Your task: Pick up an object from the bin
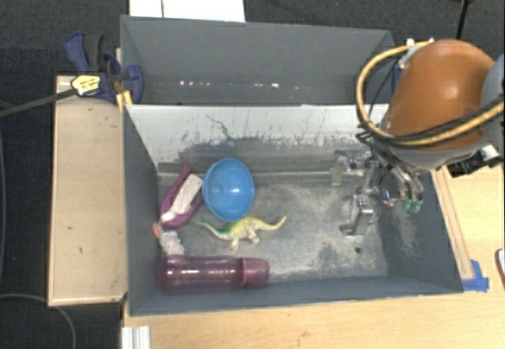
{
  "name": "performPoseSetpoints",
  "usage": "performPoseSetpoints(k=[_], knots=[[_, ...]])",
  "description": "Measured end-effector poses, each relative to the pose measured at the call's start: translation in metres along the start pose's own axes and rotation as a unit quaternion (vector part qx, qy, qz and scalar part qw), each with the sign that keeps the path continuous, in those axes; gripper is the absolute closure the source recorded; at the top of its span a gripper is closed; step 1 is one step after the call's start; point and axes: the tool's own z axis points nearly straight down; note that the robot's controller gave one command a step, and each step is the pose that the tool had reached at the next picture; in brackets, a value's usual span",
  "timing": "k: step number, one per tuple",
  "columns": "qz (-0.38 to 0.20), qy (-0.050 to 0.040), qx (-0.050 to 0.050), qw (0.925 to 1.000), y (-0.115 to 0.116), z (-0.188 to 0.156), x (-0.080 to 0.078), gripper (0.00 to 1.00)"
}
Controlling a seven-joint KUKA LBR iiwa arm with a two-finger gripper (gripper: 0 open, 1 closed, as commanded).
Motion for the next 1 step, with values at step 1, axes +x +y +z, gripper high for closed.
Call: performPoseSetpoints(k=[1], knots=[[0.000,-0.0043,0.000,1.0000,0.0000,-0.0044,-0.0014,0.00]])
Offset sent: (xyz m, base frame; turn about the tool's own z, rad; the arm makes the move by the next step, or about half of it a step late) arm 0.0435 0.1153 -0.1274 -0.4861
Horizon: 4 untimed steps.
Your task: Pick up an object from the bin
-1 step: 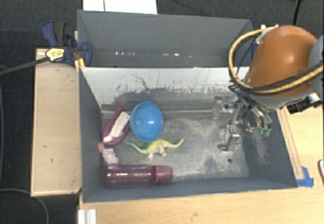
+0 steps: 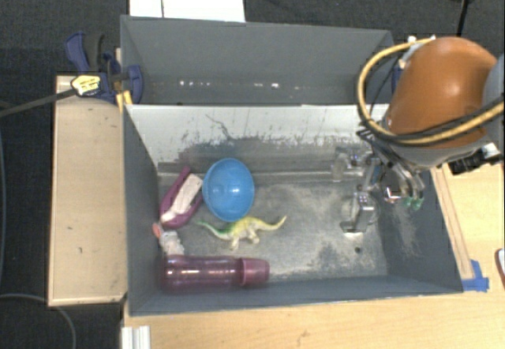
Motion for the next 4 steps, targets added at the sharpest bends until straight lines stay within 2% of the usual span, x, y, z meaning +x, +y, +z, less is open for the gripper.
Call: performPoseSetpoints(k=[1,2,3,4], knots=[[-0.048,-0.0021,0.001,0.9988,0.019,0.022,-0.009,0.00],[-0.045,-0.0025,0.000,0.9990,0.079,0.075,-0.021,0.00],[-0.084,-0.0042,0.000,0.9965,0.097,0.127,-0.033,0.00],[-0.119,-0.0021,0.000,0.9929,0.123,0.153,-0.012,0.00]])
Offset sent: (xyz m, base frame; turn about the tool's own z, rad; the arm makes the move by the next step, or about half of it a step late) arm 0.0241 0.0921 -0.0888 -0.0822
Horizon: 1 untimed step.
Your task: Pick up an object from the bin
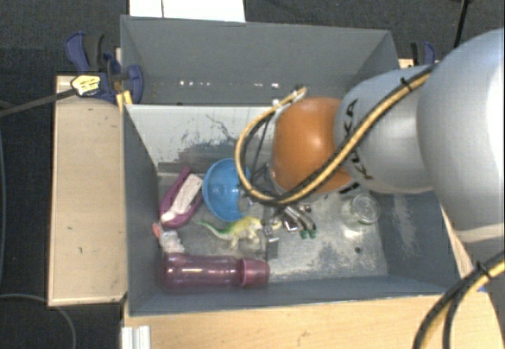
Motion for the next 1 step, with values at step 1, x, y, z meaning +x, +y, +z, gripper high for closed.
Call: performPoseSetpoints(k=[1], knots=[[0.000,-0.0045,0.000,1.0000,0.0125,0.0152,0.0109,1.00]])
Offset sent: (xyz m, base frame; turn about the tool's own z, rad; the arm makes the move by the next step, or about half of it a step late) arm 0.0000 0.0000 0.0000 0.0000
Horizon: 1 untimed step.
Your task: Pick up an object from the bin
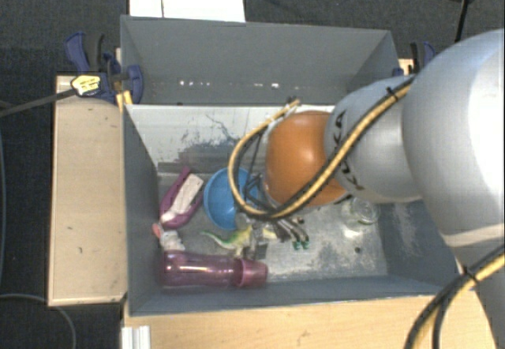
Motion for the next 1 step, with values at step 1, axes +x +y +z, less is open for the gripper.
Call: performPoseSetpoints(k=[1], knots=[[0.000,0.0002,0.000,1.0000,0.0001,0.0001,0.0001,1.00]])
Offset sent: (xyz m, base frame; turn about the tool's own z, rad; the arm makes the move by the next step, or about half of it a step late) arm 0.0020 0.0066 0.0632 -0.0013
